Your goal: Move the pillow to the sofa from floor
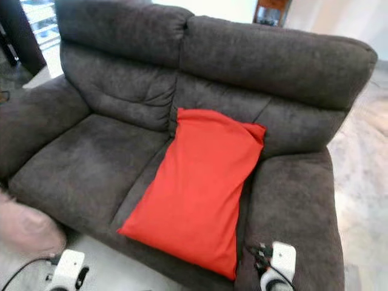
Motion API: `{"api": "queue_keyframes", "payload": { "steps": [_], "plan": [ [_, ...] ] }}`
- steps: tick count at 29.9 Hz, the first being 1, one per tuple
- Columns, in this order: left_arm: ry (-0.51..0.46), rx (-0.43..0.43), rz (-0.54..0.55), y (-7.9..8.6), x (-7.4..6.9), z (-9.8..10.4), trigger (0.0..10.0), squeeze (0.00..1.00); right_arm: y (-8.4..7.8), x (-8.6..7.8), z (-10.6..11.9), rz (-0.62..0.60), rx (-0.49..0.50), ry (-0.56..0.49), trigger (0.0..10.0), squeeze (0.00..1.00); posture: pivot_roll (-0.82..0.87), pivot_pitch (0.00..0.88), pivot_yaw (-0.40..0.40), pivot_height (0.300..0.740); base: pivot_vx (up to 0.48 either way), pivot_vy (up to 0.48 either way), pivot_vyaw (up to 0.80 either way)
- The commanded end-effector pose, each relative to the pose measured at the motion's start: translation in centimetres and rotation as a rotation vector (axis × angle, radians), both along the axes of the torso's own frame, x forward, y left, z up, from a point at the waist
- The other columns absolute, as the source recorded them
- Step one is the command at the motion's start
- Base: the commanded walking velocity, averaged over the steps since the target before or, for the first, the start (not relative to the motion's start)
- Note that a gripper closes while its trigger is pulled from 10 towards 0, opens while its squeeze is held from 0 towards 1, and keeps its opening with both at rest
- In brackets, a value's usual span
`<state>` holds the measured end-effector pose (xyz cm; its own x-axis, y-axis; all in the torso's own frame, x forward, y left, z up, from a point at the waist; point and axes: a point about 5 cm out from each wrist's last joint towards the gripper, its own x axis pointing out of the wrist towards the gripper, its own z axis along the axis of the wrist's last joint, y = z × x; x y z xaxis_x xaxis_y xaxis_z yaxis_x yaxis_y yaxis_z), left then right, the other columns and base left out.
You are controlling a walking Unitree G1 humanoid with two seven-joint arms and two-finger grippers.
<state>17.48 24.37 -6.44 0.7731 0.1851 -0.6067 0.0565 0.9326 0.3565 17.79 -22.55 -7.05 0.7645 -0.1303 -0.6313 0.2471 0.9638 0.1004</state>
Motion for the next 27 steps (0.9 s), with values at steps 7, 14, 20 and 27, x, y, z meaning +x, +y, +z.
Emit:
{"api": "queue_keyframes", "payload": {
  "steps": [7, 14, 20, 27],
  "plan": [
    [0.037, -0.018, 0.015, -0.7, -0.3, -0.5, 10.0, 0.0, -0.3, -0.1, 0.0, -0.009, -0.007, 0.012, 10.0, 0.0, 0.13, 0.055, -0.009, 0.74, 0.0, 0.356, 0.0],
    [0.044, -0.02, 0.019, -0.8, -0.3, -0.6, 10.0, 0.0, 0.1, 1.6, 0.7, 0.004, -0.015, -0.023, 10.0, 0.0, 0.13, 0.051, -0.006, 0.74, 0.0, 0.357, 0.0],
    [0.051, -0.025, 0.022, -1.1, -0.3, -0.7, 10.0, 0.0, 0.2, 2.4, 1.2, 0.012, -0.021, -0.063, 10.0, 0.0, 0.13, 0.051, -0.006, 0.74, 0.0, 0.356, 0.0],
    [0.047, -0.027, 0.031, -0.6, -0.3, -0.6, 10.0, 0.0, -0.1, 0.9, 0.8, 0.011, -0.026, -0.077, 10.0, 0.0, 0.13, 0.058, -0.007, 0.74, 0.0, 0.357, 0.0]
  ]
}}
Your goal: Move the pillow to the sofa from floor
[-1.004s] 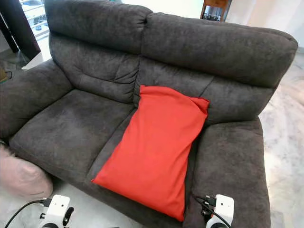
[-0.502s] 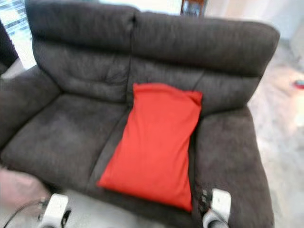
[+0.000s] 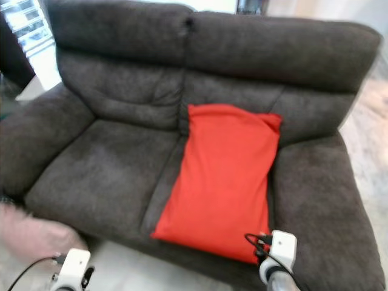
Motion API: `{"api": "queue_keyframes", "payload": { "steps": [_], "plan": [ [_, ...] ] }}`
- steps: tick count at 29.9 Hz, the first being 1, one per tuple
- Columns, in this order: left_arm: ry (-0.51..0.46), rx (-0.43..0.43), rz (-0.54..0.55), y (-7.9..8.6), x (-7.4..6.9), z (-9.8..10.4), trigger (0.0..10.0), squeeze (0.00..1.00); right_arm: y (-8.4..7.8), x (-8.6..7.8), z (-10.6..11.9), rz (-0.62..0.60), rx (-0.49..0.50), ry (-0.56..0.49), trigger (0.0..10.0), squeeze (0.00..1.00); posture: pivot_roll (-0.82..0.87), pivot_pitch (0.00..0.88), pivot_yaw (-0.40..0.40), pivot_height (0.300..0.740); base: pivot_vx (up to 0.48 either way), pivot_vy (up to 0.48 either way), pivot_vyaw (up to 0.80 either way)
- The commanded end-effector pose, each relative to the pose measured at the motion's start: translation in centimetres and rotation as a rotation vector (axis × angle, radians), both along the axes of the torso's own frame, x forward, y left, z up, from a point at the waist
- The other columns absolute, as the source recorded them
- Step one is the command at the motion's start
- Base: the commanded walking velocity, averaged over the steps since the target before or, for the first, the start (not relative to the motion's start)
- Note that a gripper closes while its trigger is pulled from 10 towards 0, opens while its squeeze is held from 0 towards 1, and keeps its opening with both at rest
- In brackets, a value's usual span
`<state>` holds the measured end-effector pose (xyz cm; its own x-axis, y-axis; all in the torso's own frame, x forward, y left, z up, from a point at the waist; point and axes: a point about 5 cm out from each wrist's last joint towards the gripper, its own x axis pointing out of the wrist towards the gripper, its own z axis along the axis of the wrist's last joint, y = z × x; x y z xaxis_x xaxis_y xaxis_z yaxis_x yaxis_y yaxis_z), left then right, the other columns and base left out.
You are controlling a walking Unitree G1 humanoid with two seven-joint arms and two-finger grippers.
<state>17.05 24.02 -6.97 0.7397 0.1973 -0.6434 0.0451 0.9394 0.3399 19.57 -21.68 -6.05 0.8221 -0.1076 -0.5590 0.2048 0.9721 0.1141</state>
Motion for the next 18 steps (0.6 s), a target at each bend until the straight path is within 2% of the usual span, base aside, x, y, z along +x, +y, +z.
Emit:
{"api": "queue_keyframes", "payload": {
  "steps": [1, 7, 11, 14, 15, 16, 18],
  "plan": [
    [0.003, -0.012, 0.003, -0.2, 0.1, -0.1, 10.0, 0.0, -1.0, -1.0, -0.2, -0.024, -0.018, 0.013, 10.0, 0.0, 0.13, 0.059, -0.007, 0.74, 0.0, 0.356, 0.0],
    [0.017, -0.017, 0.029, 0.4, -0.2, -0.1, 10.0, 0.0, -0.9, -2.0, -0.7, -0.023, -0.017, 0.034, 10.0, 0.0, 0.13, 0.062, -0.006, 0.74, 0.0, 0.356, 0.0],
    [0.043, -0.019, 0.06, 0.7, -0.9, -0.4, 10.0, 0.0, -0.3, -2.9, -1.4, -0.022, -0.018, 0.089, 10.0, 0.0, 0.13, 0.064, -0.003, 0.74, 0.0, 0.356, 0.0],
    [0.065, -0.01, 0.065, 1.0, -1.4, -0.6, 10.0, 0.0, 0.0, -4.1, -2.4, -0.025, -0.054, 0.202, 10.0, 0.0, 0.13, 0.065, -0.003, 0.74, 0.0, 0.356, 0.0],
    [0.076, -0.004, 0.074, 1.3, -1.7, -0.6, 10.0, 0.0, -0.1, -5.3, -3.0, -0.022, -0.099, 0.299, 10.0, 0.0, 0.13, 0.065, -0.002, 0.74, 0.0, 0.356, 0.0],
    [0.076, -0.004, 0.074, 1.3, -1.7, -0.6, 10.0, 0.0, -0.1, -5.3, -3.0, -0.022, -0.099, 0.299, 10.0, 0.0, 0.13, 0.065, -0.002, 0.74, 0.0, 0.356, 0.0],
    [0.1, 0.004, 0.098, 2.0, -2.2, -0.7, 10.0, 0.0, 0.1, -7.6, -4.1, -0.052, -0.091, 0.418, 10.0, 0.0, 0.14, 0.068, 0.0, 0.74, 0.0, 0.356, 0.0]
  ]
}}
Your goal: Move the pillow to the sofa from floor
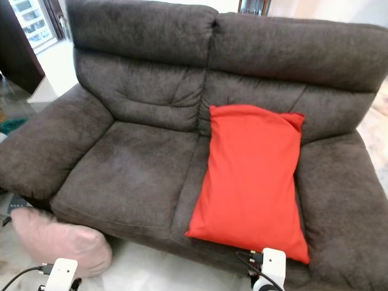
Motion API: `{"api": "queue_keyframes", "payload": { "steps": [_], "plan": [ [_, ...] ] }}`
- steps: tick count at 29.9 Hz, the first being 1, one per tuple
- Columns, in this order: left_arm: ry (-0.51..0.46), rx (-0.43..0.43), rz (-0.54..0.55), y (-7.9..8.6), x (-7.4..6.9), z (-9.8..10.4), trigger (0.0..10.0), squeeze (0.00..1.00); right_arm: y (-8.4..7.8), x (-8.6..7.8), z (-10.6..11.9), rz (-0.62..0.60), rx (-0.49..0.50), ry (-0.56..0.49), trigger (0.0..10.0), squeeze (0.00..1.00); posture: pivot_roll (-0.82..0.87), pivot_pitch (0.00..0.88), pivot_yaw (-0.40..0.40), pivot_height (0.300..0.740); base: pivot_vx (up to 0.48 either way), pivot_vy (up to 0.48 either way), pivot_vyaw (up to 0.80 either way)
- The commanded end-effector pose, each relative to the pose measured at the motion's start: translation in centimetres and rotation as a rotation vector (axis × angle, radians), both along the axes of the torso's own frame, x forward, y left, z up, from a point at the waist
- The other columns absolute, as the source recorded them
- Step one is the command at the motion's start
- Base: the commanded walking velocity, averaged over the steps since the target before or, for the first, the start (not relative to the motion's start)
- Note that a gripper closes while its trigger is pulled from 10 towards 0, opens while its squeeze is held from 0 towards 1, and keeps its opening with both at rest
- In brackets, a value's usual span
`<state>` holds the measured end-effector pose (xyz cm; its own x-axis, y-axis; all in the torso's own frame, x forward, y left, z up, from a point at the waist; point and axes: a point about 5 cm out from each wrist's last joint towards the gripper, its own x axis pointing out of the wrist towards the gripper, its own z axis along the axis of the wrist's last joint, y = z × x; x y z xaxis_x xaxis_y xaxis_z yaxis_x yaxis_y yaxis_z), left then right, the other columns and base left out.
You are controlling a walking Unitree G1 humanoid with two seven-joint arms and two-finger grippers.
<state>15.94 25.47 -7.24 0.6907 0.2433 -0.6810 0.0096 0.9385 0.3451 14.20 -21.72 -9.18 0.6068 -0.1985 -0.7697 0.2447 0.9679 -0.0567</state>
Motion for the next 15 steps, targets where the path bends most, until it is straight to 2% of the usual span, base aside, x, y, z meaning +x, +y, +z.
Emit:
{"api": "queue_keyframes", "payload": {
  "steps": [1, 3, 5, 7, 11, 15],
  "plan": [
    [0.045, -0.003, 0.04, 0.5, -1.1, -0.4, 10.0, 0.0, 0.1, -2.2, -0.9, -0.028, 0.009, 0.103, 10.0, 0.0, 0.14, 0.068, 0.0, 0.74, 0.0, 0.356, 0.0],
    [0.069, 0.003, 0.054, 0.8, -1.5, -0.6, 10.0, 0.0, 1.1, -3.0, -1.4, 0.001, 0.045, 0.126, 10.0, 0.0, 0.14, 0.071, 0.002, 0.74, 0.0, 0.356, 0.0],
    [0.077, 0.001, 0.06, 0.8, -1.7, -0.6, 10.0, 0.0, 1.3, -3.0, -1.4, 0.009, 0.044, 0.13, 10.0, 0.0, 0.14, 0.072, 0.003, 0.74, 0.0, 0.356, 0.0],
    [0.09, -0.002, 0.064, 0.8, -1.9, -0.8, 10.0, 0.0, 1.5, -2.9, -1.4, 0.005, 0.045, 0.131, 10.0, 0.0, 0.14, 0.073, 0.008, 0.74, 0.0, 0.352, 0.0],
    [0.129, -0.01, 0.063, 0.4, -2.7, -1.3, 10.0, 0.0, 3.1, -1.9, -1.4, 0.058, 0.083, 0.13, 10.0, 0.0, 0.13, 0.073, 0.01, 0.74, 0.0, 0.365, 0.0],
    [0.134, -0.014, 0.073, 0.3, -2.8, -1.3, 10.0, 0.0, 3.4, -1.7, -1.4, 0.067, 0.091, 0.128, 10.0, 0.0, 0.13, 0.074, 0.006, 0.74, 0.0, 0.382, 0.0]
  ]
}}
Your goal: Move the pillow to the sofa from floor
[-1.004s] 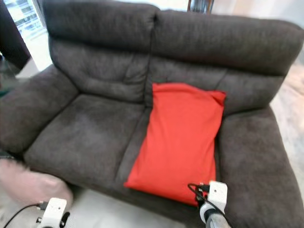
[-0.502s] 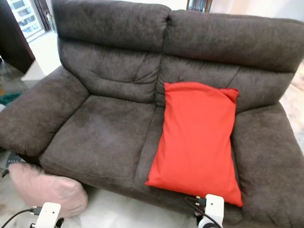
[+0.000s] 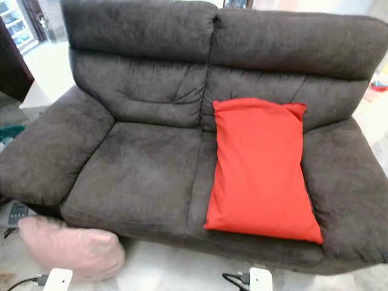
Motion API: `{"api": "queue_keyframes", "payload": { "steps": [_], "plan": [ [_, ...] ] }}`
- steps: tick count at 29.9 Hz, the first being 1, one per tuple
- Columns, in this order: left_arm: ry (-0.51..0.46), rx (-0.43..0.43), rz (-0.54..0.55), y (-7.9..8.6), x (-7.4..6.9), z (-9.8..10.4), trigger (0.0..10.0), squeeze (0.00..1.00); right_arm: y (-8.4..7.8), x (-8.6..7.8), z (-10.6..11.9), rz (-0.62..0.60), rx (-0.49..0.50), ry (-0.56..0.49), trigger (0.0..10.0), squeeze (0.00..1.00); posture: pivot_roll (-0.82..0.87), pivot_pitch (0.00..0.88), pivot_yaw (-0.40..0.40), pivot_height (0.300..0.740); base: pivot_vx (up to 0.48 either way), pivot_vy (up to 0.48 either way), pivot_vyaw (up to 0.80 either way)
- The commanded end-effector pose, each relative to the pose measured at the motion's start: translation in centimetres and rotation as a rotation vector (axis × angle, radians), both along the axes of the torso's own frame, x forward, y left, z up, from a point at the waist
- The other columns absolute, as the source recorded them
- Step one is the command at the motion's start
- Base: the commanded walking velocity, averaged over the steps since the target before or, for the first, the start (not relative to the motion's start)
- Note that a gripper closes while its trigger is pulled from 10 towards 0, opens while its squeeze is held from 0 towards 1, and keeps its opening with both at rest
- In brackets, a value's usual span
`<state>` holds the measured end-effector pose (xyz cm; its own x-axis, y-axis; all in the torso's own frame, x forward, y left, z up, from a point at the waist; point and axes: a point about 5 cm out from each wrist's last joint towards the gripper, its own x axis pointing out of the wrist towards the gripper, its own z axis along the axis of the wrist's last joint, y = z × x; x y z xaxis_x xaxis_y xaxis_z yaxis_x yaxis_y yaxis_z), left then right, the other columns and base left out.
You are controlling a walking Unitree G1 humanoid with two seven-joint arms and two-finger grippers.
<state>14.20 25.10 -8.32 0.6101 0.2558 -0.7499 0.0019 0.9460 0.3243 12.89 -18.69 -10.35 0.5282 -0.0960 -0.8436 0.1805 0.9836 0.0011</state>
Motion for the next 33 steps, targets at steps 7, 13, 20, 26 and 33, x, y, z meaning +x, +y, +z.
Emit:
{"api": "queue_keyframes", "payload": {
  "steps": [7, 13, 20, 26, 33],
  "plan": [
    [0.034, 0.001, 0.034, 0.5, -1.0, -0.3, 10.0, 0.0, -0.7, -1.5, -0.3, 0.024, -0.015, 0.021, 10.0, 0.0, 0.14, 0.076, 0.005, 0.74, 0.0, 0.38, 0.0],
    [0.034, -0.005, 0.029, 0.3, -1.0, -0.3, 10.0, 0.0, -1.1, -1.9, -0.2, -0.021, -0.043, -0.004, 10.0, 0.0, 0.14, 0.073, 0.004, 0.74, 0.0, 0.382, 0.0],
    [0.034, -0.007, 0.027, 0.3, -0.9, -0.3, 10.0, 0.0, -1.1, -0.8, 0.5, -0.054, -0.03, -0.132, 10.0, 0.0, 0.14, 0.07, 0.005, 0.74, 0.0, 0.38, 0.0],
    [0.037, -0.009, 0.025, 0.2, -0.9, -0.3, 10.0, 0.0, 0.1, 0.5, 1.0, -0.017, -0.002, -0.21, 10.0, 0.0, 0.14, 0.063, 0.005, 0.74, 0.0, 0.381, 0.0],
    [0.037, -0.01, 0.023, 0.2, -0.8, -0.3, 10.0, 0.0, 0.8, 0.6, 0.9, 0.018, -0.005, -0.195, 10.0, 0.0, 0.13, 0.058, 0.005, 0.74, 0.0, 0.383, 0.0]
  ]
}}
